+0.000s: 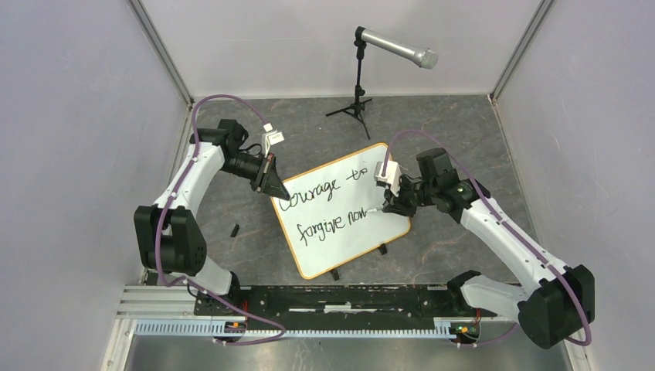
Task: Write a sentence on the whiteboard
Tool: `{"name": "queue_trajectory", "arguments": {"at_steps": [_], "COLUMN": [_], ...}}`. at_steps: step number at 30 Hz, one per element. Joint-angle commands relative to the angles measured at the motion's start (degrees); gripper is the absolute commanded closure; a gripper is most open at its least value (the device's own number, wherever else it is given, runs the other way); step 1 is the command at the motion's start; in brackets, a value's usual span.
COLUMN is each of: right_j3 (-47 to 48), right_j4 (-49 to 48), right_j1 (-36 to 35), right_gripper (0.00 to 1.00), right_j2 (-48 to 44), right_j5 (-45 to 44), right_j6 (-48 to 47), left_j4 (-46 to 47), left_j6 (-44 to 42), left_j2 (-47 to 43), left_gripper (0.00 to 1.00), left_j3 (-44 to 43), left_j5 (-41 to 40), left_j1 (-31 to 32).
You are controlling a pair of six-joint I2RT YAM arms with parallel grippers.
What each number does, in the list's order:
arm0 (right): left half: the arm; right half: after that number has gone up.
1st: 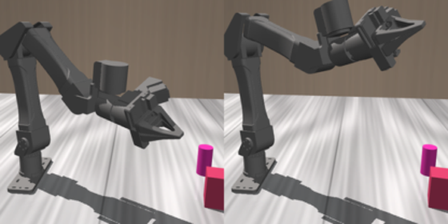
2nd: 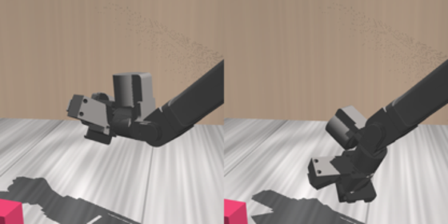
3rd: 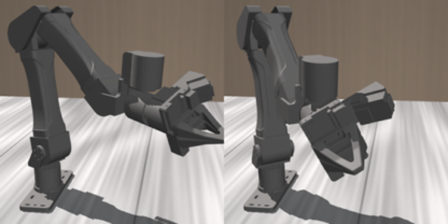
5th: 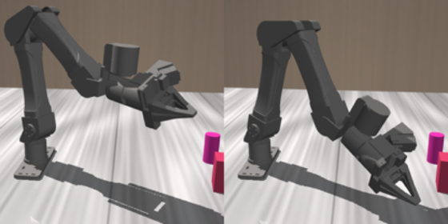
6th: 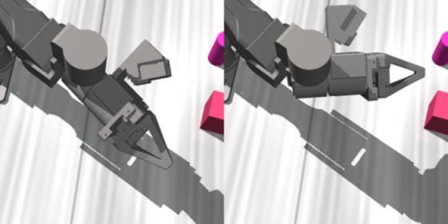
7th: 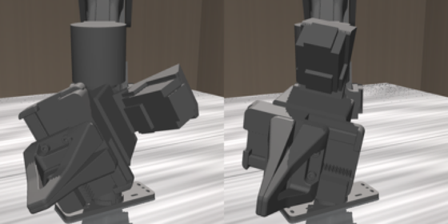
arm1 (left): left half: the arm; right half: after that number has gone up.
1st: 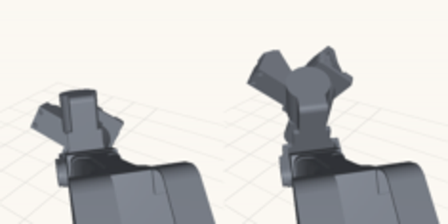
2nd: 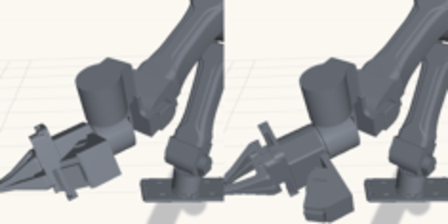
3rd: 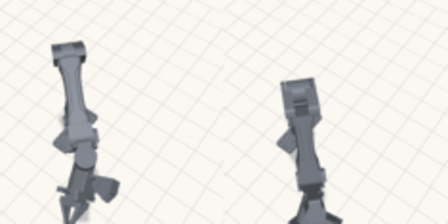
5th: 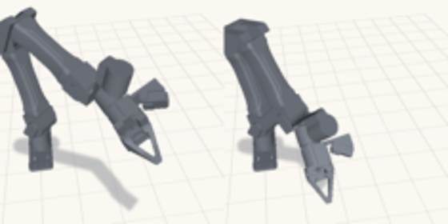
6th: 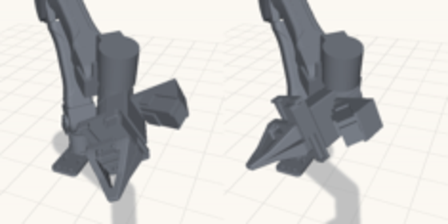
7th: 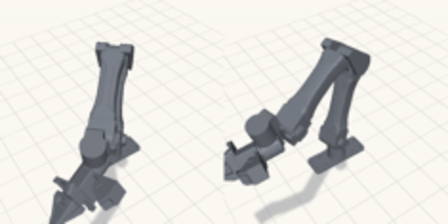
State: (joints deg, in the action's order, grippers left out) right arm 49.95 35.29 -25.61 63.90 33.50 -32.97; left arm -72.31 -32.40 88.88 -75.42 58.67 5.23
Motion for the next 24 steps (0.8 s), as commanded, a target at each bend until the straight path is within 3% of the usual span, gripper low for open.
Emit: {"name": "queue_trajectory", "arguments": {"at_steps": [1,16,24], "right_j3": [4.7,5.9,0.9], "right_j4": [-2.6,4.1,3.3], "right_j1": [0.9,1.0,1.0], "right_gripper": [1.00,1.00,1.00], "right_j2": [1.8,-2.1,-3.0], "right_j5": [-3.1,-1.4,-1.9], "right_j6": [-1.9,-3.9,-3.9], "left_j4": [0.6,0.6,0.6], "left_j6": [-0.4,-0.2,-0.1], "left_j2": [0.1,0.0,-0.1], "left_gripper": [0.98,0.98,0.98], "left_j3": [-2.2,-2.4,-2.7], "left_j5": [-4.4,-4.7,-4.6], "left_j1": [-0.4,-0.3,-0.4]}}
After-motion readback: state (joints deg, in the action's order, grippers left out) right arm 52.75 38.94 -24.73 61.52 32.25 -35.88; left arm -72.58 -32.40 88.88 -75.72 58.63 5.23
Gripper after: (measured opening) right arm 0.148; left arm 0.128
